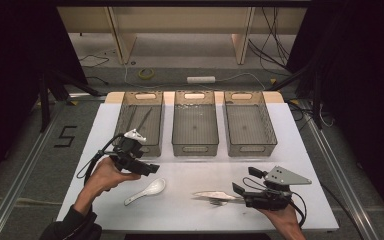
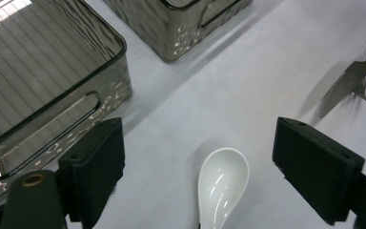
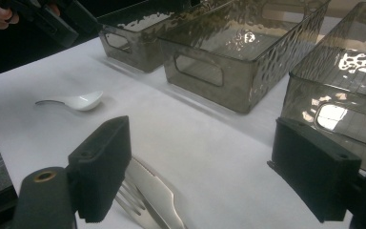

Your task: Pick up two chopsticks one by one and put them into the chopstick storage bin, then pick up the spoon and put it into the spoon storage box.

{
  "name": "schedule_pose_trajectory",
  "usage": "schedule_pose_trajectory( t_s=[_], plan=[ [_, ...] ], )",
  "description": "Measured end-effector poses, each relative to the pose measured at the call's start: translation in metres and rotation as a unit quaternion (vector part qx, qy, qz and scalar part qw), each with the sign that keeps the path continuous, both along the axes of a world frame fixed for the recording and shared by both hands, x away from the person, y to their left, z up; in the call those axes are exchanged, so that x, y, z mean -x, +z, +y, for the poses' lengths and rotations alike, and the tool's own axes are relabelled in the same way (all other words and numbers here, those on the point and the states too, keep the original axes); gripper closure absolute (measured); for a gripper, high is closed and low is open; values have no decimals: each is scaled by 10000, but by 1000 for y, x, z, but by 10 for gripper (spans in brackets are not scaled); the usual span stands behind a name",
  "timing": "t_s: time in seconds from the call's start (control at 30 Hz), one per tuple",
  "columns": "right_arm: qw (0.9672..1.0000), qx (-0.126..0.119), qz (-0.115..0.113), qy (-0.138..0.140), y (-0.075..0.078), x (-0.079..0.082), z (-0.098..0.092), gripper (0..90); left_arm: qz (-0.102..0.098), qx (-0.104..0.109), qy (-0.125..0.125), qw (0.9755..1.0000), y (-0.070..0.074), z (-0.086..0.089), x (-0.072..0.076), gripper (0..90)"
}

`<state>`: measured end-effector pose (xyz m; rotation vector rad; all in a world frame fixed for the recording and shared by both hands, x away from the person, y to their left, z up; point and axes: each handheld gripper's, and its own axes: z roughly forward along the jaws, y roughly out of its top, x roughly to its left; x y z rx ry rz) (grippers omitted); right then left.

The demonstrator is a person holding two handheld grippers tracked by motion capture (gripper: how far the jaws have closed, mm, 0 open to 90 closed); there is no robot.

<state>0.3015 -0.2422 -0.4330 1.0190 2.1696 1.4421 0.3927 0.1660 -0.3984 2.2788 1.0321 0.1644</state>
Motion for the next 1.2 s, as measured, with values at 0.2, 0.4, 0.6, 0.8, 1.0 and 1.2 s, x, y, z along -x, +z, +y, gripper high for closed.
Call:
schedule_pose_trajectory(
  t_s=[0.2,0.4,0.6,0.8,1.0,1.2],
  plan=[
    [10000,4,-10,-10,0,1,0,219,69,-182,-45,9998,-5,-1,4,179],
    [10000,14,4,-4,-1,0,0,219,130,-233,-85,9996,-11,-1,9,179],
    [10000,17,-5,-3,0,0,1,219,192,-316,-129,9992,-17,-3,13,179],
    [10000,-1,3,-10,-1,0,0,219,254,-427,-149,9987,-21,-3,15,179],
    [10000,9,-2,1,0,0,1,219,379,-616,-171,9972,-28,-3,18,178],
    [10000,22,-7,18,0,0,1,219,541,-914,-250,9940,-36,-6,19,183]
  ],
)
